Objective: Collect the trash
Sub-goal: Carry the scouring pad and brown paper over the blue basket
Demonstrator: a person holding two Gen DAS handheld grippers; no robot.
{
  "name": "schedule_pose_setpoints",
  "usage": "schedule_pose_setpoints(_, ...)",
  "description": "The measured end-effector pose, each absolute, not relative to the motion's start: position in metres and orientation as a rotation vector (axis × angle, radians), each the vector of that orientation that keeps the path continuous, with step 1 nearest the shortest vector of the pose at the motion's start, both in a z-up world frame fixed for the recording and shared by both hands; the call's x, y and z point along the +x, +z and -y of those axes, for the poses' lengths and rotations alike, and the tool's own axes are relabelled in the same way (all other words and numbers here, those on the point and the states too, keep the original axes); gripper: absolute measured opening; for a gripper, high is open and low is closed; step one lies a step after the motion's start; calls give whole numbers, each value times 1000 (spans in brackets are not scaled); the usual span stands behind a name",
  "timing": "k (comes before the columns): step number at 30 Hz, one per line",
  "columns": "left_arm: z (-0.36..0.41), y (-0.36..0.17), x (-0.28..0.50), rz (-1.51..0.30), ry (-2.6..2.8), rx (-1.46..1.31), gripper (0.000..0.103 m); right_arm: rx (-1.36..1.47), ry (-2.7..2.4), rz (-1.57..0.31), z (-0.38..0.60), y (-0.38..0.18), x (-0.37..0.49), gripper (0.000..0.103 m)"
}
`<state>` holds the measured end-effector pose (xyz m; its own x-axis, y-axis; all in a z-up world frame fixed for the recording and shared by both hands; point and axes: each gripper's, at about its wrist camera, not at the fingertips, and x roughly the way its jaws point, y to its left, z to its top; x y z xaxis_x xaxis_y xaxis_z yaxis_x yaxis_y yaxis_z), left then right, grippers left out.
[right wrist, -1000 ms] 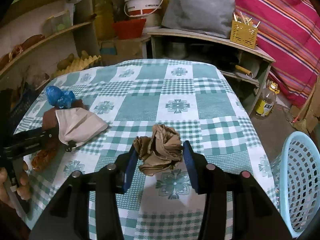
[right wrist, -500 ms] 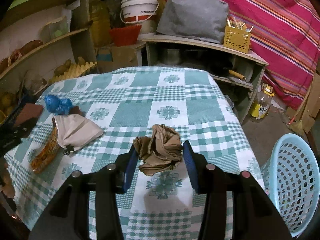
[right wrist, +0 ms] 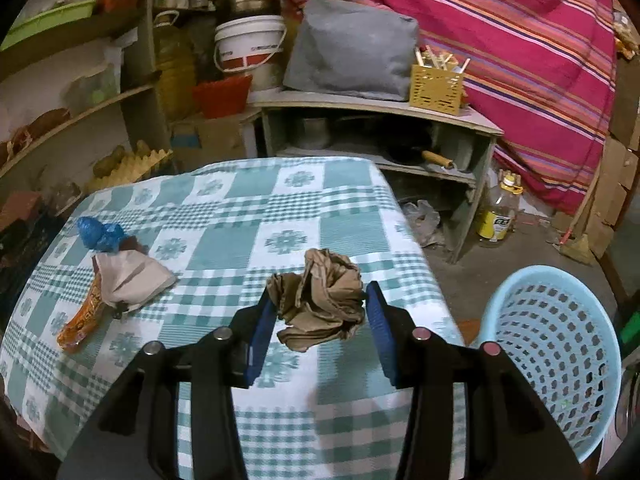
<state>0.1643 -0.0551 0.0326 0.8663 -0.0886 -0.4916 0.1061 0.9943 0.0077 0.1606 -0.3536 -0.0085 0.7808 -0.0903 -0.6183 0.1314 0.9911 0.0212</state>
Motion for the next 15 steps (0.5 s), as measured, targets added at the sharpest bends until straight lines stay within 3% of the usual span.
schedule_pose_setpoints(15, 138, 30, 157, -512, -231, 58, 63, 83, -226, -639, 423, 2, 123, 45)
